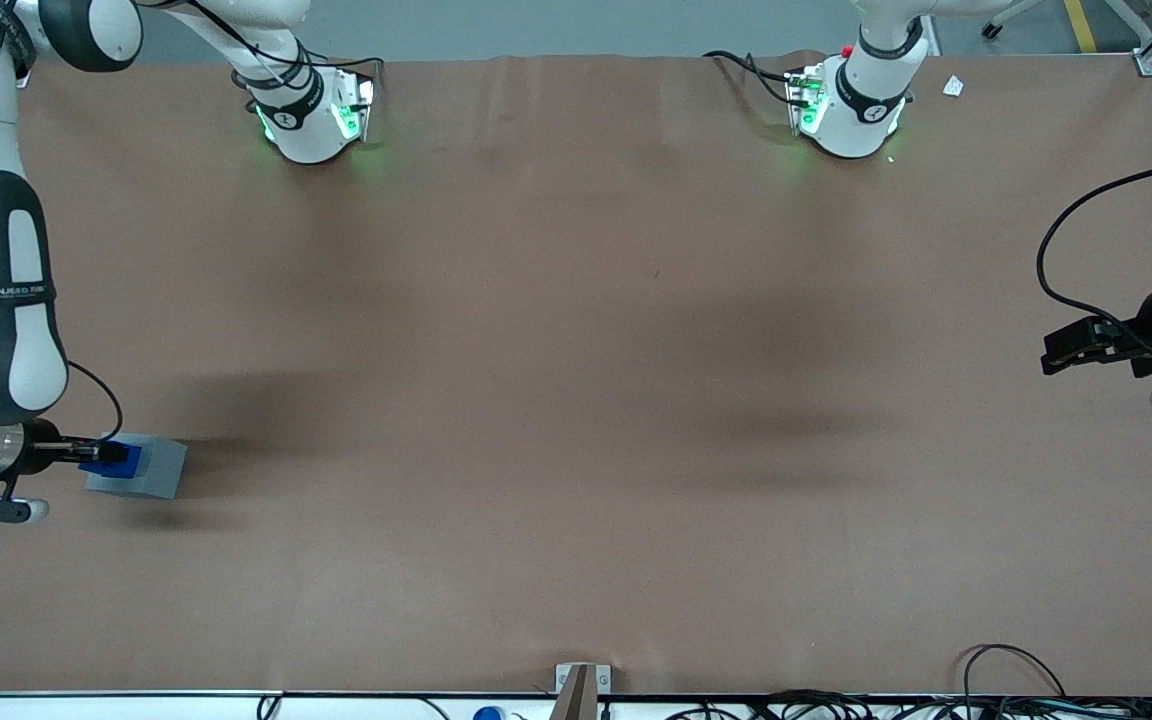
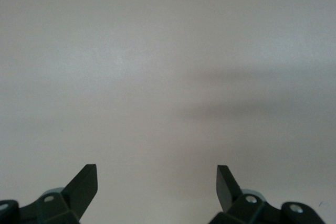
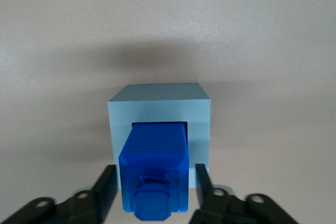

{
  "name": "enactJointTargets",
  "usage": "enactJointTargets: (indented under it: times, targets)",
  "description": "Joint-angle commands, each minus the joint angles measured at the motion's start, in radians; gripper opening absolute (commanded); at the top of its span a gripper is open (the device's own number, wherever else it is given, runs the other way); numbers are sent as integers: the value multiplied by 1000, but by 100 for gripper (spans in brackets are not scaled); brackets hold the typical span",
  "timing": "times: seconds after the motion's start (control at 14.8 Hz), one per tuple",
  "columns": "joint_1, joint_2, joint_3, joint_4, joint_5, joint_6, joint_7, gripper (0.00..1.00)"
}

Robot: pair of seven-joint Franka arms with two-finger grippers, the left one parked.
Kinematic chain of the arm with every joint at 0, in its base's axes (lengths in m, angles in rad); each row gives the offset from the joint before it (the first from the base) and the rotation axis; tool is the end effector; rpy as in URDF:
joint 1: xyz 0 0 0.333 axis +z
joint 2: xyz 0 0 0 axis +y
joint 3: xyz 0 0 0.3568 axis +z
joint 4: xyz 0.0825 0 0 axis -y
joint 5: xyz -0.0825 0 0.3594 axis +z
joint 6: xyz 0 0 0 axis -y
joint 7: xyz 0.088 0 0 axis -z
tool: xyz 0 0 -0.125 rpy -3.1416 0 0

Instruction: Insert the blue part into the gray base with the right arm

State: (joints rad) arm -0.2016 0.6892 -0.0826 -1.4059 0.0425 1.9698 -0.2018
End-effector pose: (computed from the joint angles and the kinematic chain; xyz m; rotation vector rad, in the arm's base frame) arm 0.6904 -0.1851 0.3135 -3.1183 0.1338 0.1922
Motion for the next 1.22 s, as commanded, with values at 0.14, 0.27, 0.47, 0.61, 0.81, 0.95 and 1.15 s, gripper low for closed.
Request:
enactJointTargets:
  times: [0.14, 0.27, 0.47, 0.61, 0.81, 0.95, 1.15]
  targets:
    - [-9, 9, 9, 22, 4, -2, 2, 100]
    - [-2, -3, 7, 22, -4, -9, -2, 100]
    - [-9, -65, 9, 24, 2, -32, -4, 100]
    - [-1, -109, 9, 22, 11, -90, 8, 100]
    - [14, -193, 10, 21, 11, -149, 53, 100]
    - [40, -268, 14, 21, 13, -215, 79, 100]
    - [93, -397, 14, 19, 11, -327, 133, 100]
